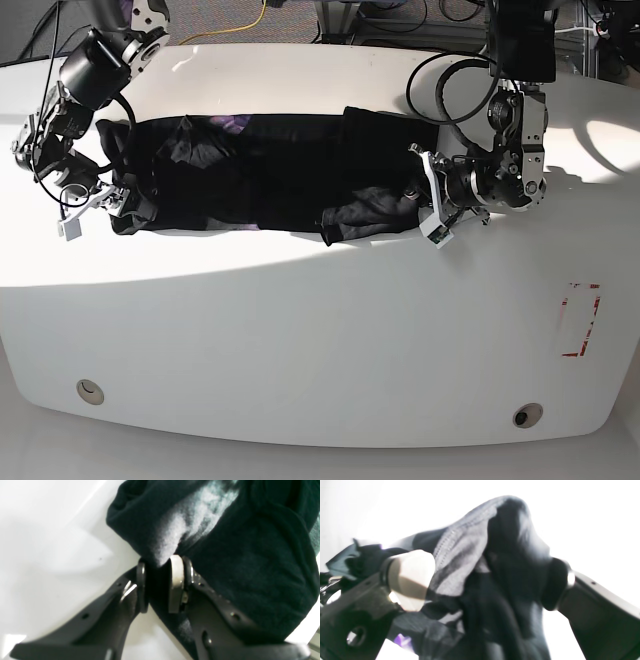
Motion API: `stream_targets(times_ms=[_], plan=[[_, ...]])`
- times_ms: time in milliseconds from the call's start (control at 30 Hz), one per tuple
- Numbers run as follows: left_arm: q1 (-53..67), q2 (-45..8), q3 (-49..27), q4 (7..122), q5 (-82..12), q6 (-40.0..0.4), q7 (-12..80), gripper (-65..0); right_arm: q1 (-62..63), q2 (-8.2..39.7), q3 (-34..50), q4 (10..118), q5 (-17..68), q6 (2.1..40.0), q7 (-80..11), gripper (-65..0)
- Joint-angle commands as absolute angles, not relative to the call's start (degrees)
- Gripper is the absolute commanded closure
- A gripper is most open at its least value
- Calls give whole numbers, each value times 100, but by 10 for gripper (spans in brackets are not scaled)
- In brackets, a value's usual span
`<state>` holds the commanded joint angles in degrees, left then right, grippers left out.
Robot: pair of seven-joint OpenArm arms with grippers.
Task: Layout the t-shirt on the table in an organized manner, then fold the t-shirt properly
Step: 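Press the folded strip flat with both grippers and adjust its ends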
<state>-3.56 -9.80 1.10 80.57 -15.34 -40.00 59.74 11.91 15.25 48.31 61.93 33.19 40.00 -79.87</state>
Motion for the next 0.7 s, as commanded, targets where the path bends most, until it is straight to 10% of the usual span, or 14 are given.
stream_targets(times_ms=[433,700], plan=[[-356,-989,119,8057,-1543,-4000,5974,-107,892,1473,4831,6193,3319,4000,-7978,-650],[-365,-989,119,8048,-1534,-4000,5974,-107,769,1508,4831,6193,3319,4000,-7969,-159]])
